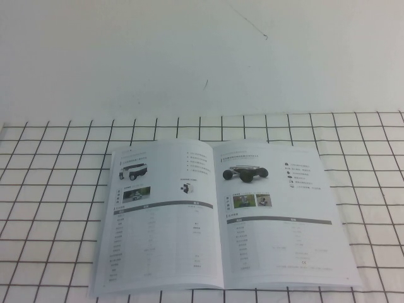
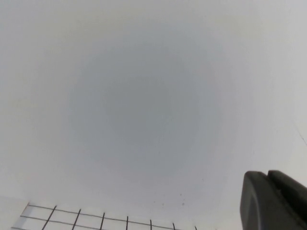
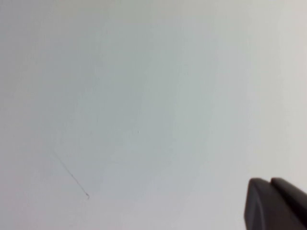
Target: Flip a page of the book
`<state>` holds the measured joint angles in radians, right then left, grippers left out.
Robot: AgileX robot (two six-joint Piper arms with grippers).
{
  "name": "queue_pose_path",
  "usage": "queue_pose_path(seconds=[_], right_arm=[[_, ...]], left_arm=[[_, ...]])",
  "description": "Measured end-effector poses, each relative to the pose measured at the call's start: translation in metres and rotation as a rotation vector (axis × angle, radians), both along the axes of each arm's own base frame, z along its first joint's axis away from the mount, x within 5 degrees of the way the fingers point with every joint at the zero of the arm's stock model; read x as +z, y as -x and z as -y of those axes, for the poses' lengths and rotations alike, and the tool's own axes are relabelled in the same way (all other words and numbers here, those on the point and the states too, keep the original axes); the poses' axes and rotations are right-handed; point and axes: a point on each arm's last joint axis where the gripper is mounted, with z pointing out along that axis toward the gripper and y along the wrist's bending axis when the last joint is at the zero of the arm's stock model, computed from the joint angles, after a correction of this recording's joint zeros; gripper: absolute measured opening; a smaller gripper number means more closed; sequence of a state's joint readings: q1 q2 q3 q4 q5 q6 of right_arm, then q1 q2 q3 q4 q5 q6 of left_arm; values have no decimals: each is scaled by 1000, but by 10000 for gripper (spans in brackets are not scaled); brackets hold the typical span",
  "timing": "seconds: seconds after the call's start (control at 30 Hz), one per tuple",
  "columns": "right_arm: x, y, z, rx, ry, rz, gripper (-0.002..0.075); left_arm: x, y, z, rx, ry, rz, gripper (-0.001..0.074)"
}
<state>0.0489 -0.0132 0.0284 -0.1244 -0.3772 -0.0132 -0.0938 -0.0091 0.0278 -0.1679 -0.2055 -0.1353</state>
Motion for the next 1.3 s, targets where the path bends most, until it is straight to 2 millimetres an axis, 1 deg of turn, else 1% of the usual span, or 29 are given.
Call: queue_pose_path(seconds=[0.17,0.23,0.33,0.43,0.53,0.63,0.8,0.9,0.97,1.03,1.13,1.23,1.3], right_arm=[[3,1,0,4,-2,37,-2],[5,2,0,7,-12,60,-2],[12,6,0,16,-40,145,-2],[23,14,2,28,-91,293,-2],[34,19,5,34,-150,360,-2],[61,28,6,39,-167,430,-2],[113,53,7,43,-165,521,-2],[141,63,7,41,-155,531,-2],[157,63,7,30,-137,504,-2],[168,57,6,10,-104,442,-2],[178,41,5,-18,-54,285,-2],[180,18,4,-35,-9,97,-2],[175,0,3,-35,4,-47,-2]], left_arm=[[2,1,-1,2,14,26,-3],[6,2,-1,7,33,72,-4],[20,7,-5,6,133,226,-4],[33,16,-8,-12,235,402,-3],[42,21,-9,-31,271,484,-4],[63,27,-7,-46,225,518,-3],[114,47,-4,5,23,541,-3],[144,61,-4,42,-52,586,-3],[160,62,-4,51,-73,587,-4],[172,58,-4,55,-92,550,-4],[187,41,-2,47,-114,424,-4],[191,16,1,29,-141,225,-3],[188,-7,4,6,-143,52,-3]])
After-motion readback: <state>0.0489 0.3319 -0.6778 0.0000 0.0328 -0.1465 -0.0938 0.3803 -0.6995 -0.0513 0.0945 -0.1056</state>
